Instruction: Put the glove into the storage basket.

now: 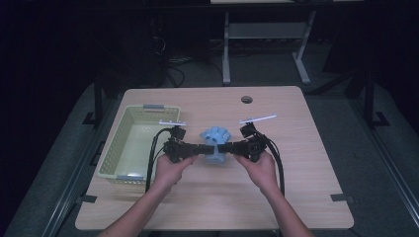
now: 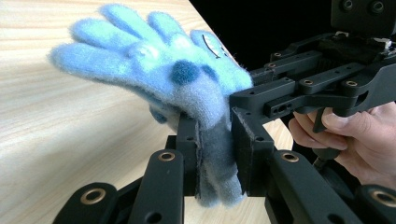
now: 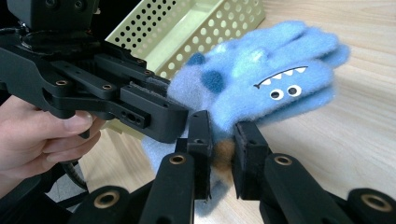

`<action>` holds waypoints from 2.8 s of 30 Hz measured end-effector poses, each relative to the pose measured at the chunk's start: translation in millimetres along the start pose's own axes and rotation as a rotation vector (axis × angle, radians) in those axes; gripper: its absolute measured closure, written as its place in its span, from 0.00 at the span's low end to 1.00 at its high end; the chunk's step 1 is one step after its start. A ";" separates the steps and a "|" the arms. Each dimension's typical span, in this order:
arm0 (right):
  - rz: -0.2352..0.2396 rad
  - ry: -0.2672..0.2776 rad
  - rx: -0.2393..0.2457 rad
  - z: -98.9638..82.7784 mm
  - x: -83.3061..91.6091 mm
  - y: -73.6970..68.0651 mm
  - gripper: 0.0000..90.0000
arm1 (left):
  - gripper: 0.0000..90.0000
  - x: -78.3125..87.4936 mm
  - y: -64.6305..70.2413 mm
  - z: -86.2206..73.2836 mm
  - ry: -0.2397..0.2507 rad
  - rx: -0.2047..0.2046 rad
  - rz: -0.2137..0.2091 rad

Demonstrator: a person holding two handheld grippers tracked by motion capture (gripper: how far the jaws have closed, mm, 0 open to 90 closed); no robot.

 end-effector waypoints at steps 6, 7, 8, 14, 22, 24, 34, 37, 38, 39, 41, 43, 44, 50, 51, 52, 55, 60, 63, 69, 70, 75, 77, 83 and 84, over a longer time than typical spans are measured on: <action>0.008 -0.003 0.009 7.4 -4.0 -7.0 0.88 | 0.82 8.4 -1.4 3.2 0.005 -0.005 0.005; 0.008 -0.003 0.009 7.4 -4.0 -7.0 0.88 | 0.82 9.8 -1.4 4.1 0.011 0.003 0.000; 0.008 -0.004 0.013 9.8 -5.0 -9.7 0.88 | 0.82 11.4 -1.7 4.7 0.014 0.008 -0.001; 0.018 -0.007 0.028 16.0 -9.6 -16.6 0.88 | 0.82 22.8 -3.2 7.7 0.022 -0.022 0.021; 0.036 -0.014 0.031 26.4 -20.4 -22.8 0.88 | 0.82 35.0 -11.9 12.5 0.045 -0.020 0.032; 0.040 -0.013 0.039 27.3 -21.8 -23.1 0.88 | 0.82 37.0 -12.8 12.3 0.040 -0.018 0.033; 0.062 -0.013 0.050 36.7 -30.2 -38.1 0.88 | 0.82 58.2 -15.2 16.7 0.061 -0.023 0.031; 0.074 -0.004 0.060 41.5 -32.9 -42.8 0.88 | 0.82 65.0 -16.4 18.3 0.064 -0.021 0.036; 0.075 -0.005 0.059 42.6 -34.2 -44.6 0.88 | 0.82 67.4 -17.1 19.1 0.069 -0.023 0.038; 0.078 -0.005 0.061 44.0 -35.8 -46.6 0.88 | 0.82 70.3 -18.1 19.4 0.069 -0.027 0.042; 0.087 -0.006 0.065 46.6 -39.2 -50.4 0.88 | 0.82 75.9 -19.4 19.9 0.072 -0.028 0.046; 0.094 -0.002 0.067 49.3 -42.5 -54.2 0.88 | 0.82 81.3 -20.7 20.7 0.078 -0.020 0.046; 0.100 -0.002 0.069 50.4 -43.8 -56.2 0.88 | 0.82 84.5 -21.9 20.7 0.079 -0.024 0.049; 0.116 -0.004 0.069 53.3 -53.2 -64.9 0.88 | 0.82 96.5 -25.8 19.3 0.083 -0.021 0.057; 0.120 -0.005 0.073 54.0 -54.3 -66.3 0.88 | 0.82 99.1 -26.5 19.0 0.083 -0.024 0.057; 0.123 -0.004 0.073 55.2 -56.0 -68.3 0.88 | 0.82 100.9 -26.9 19.1 0.087 -0.022 0.061; 0.131 -0.006 0.080 57.5 -59.7 -72.8 0.88 | 0.82 106.9 -28.4 18.9 0.088 -0.021 0.060; 0.138 -0.003 0.077 61.1 -64.0 -79.6 0.88 | 0.82 114.9 -30.5 18.8 0.091 -0.024 0.063; 0.137 -0.006 0.089 62.8 -66.2 -83.4 0.88 | 0.82 119.6 -31.1 18.9 0.097 -0.010 0.062; 0.142 -0.009 0.091 67.9 -73.3 -91.6 0.88 | 0.82 130.2 -35.0 20.6 0.096 -0.010 0.074; 0.146 -0.006 0.089 68.8 -74.7 -93.0 0.88 | 0.82 132.0 -35.3 21.0 0.098 -0.008 0.078; 0.156 -0.006 0.100 72.7 -79.9 -101.3 0.88 | 0.82 143.5 -36.4 22.7 0.102 -0.015 0.087; 0.153 -0.001 0.107 75.3 -82.0 -105.1 0.88 | 0.82 147.8 -37.3 24.0 0.102 -0.017 0.092; 0.155 0.002 0.113 83.1 -87.2 -114.0 0.88 | 0.82 159.0 -38.4 28.4 0.107 -0.023 0.105; 0.155 0.002 0.118 84.4 -87.8 -115.5 0.88 | 0.82 160.6 -38.4 29.1 0.111 -0.019 0.105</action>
Point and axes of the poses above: each handheld gripper's, and its own axes: x roughly backward along the jaws, z roughly out of its top, y roughly to its right, the point moved 9 cm from there along -x, roughly forward along the jaws, and after that the axes turned 1 degree about -x, right-handed, at the moved point
